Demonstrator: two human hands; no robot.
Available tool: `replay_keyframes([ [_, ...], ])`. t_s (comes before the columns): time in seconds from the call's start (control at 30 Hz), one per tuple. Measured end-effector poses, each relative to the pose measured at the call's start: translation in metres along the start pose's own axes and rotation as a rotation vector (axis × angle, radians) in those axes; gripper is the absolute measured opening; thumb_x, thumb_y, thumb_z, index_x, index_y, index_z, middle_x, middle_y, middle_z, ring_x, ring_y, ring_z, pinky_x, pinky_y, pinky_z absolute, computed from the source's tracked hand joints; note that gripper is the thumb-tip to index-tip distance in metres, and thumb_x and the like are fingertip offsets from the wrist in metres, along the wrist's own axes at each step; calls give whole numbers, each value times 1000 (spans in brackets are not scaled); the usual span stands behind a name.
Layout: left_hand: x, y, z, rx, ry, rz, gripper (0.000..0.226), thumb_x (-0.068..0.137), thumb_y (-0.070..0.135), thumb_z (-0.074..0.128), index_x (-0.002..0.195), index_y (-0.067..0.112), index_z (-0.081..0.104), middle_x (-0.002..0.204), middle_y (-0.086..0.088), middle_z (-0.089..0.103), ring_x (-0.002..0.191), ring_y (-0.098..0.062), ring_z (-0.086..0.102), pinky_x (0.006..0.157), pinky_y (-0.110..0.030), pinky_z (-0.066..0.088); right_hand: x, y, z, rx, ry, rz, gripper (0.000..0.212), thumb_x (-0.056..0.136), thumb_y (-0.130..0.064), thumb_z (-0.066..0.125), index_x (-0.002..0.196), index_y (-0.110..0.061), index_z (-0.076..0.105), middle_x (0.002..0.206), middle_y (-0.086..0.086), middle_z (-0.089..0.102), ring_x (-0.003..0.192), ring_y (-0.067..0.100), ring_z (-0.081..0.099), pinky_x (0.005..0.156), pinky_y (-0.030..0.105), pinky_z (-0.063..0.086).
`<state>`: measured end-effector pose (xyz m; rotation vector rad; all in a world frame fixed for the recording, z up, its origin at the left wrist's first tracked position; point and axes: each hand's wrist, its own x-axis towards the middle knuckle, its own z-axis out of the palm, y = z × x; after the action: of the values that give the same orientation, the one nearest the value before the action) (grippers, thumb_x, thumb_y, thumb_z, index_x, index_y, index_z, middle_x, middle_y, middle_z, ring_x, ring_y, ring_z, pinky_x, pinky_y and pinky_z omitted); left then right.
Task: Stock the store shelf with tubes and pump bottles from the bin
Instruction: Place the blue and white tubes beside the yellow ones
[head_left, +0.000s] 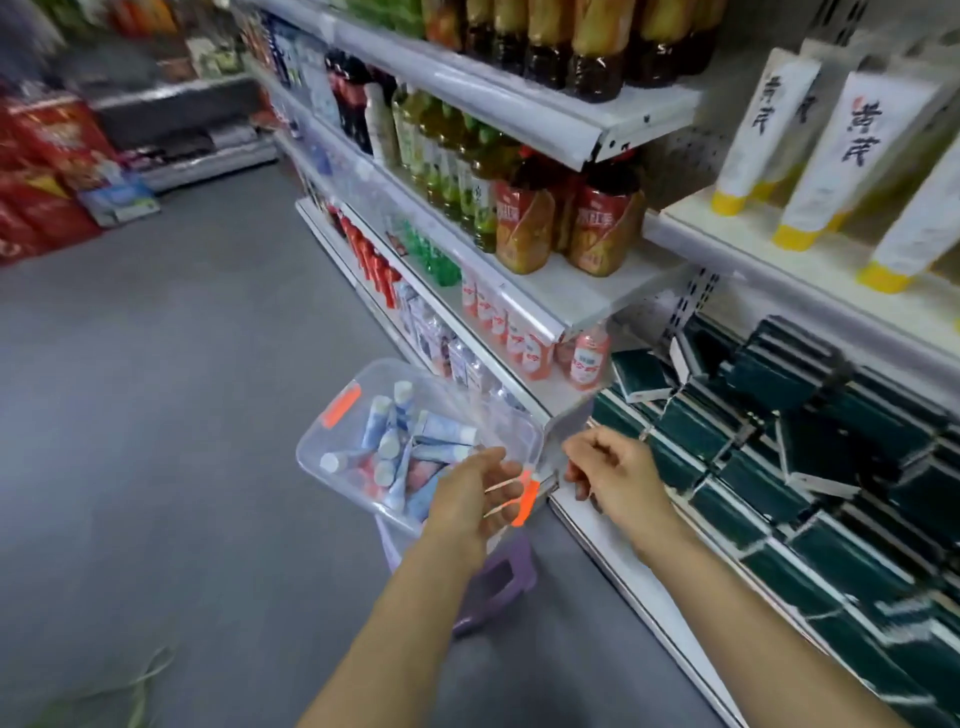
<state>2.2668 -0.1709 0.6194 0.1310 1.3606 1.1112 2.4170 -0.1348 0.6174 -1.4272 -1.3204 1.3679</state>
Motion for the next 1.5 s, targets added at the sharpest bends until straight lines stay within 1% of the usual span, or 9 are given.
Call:
replay_keyframes([
  [0.27,77,16,-30,-132,148,-90,14,95,17,53,85,15,64,81,-3,65,70,-17,59,69,-30,48,79,19,59,-163,-177,98,20,92,-2,56,72,-1,61,62,11,58,42,4,46,42,13,37],
  [0.4,123,25,-50,-166,284,-120,12,94,18,54,94,15,66,75,-1,68,68,-17,61,62,-27,47,128,34,91,-257,-283,136,17,91,-2,57,75,-4,63,62,4,58,46,3,50,42,12,38],
  [0.57,182,40,-82,-122,426,-142,16,87,7,54,74,14,60,63,-4,59,61,-17,53,57,-27,43,193,73,126,-457,-389,192,16,92,-9,56,78,-2,59,70,9,57,58,11,49,43,12,38],
  [0.73,249,38,-118,55,561,-97,15,89,6,49,79,11,59,74,-8,55,61,-17,48,59,-26,44,249,125,165,-693,-471,267,22,90,-18,55,109,-9,62,112,9,63,96,26,61,77,31,50],
  [0.83,283,24,-139,163,622,-76,21,86,18,57,105,11,63,99,-8,64,73,-17,57,56,-22,45,264,149,183,-882,-530,290,42,90,-23,53,130,-11,51,133,12,50,119,31,51,98,42,46],
  [0.93,325,-8,-167,364,693,-94,47,69,39,54,108,16,64,112,-12,64,97,-29,62,85,-40,54,266,165,200,-1022,-494,304,46,91,-21,51,133,-4,42,135,18,40,121,36,47,98,40,43],
  [1.1,338,-7,-169,540,643,-148,39,79,30,52,116,16,55,116,-14,58,106,-36,56,96,-48,47,257,183,226,-1013,-332,350,40,91,-20,54,123,-2,36,132,19,37,119,41,46,91,45,45],
  [1.3,343,-3,-176,754,611,-222,44,89,38,51,127,17,43,125,-13,54,115,-38,50,98,-48,42,244,203,243,-1136,-419,320,33,90,-14,54,119,-12,38,130,11,30,120,37,42,87,43,47],
  [1.5,348,-2,-179,808,548,-304,50,90,41,46,129,11,43,128,-13,53,115,-36,51,97,-42,43,222,220,236,-1328,-525,100,61,88,-10,47,142,-6,19,148,14,17,125,37,40,94,42,46],
])
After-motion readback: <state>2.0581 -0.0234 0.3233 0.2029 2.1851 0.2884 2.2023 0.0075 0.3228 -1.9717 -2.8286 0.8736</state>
